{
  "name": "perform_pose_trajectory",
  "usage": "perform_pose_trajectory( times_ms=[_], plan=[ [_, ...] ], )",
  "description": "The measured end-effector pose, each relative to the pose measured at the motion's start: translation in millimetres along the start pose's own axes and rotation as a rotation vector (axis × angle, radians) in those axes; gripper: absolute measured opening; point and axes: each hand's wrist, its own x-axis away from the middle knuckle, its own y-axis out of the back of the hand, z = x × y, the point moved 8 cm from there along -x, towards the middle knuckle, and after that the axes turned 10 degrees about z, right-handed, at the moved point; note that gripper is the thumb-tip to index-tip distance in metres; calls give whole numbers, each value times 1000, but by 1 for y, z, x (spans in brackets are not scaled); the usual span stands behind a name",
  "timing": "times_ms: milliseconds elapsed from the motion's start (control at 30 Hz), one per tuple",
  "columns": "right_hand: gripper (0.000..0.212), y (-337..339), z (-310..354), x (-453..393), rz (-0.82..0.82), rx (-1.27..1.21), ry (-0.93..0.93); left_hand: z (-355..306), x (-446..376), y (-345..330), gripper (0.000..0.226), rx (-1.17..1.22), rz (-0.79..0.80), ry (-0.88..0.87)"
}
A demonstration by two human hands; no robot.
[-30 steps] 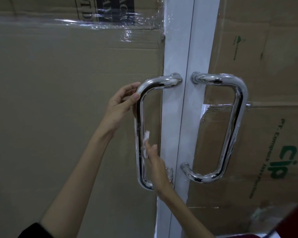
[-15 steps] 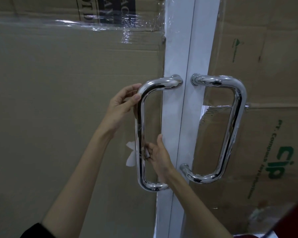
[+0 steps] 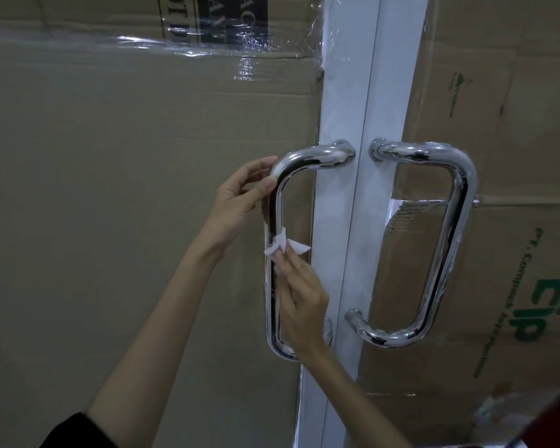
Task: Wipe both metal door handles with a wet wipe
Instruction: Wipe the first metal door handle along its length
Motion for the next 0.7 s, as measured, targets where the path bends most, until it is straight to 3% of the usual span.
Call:
perform_pose_trajectory(
  times_ms=[167, 433, 533, 700],
  plan=[
    [14, 28, 18, -59, -34, -26, 63, 2, 2, -1, 32, 73, 4, 5],
    [5, 15, 1, -46, 209, -73, 5, 31, 11, 10, 30, 258, -61, 36],
    [9, 17, -13, -50, 248, -208, -146, 46, 20, 6, 25, 291, -71, 85],
    [24, 10, -9, -81, 237, -634, -352, 62, 39, 4, 20, 237, -116, 136]
  ],
)
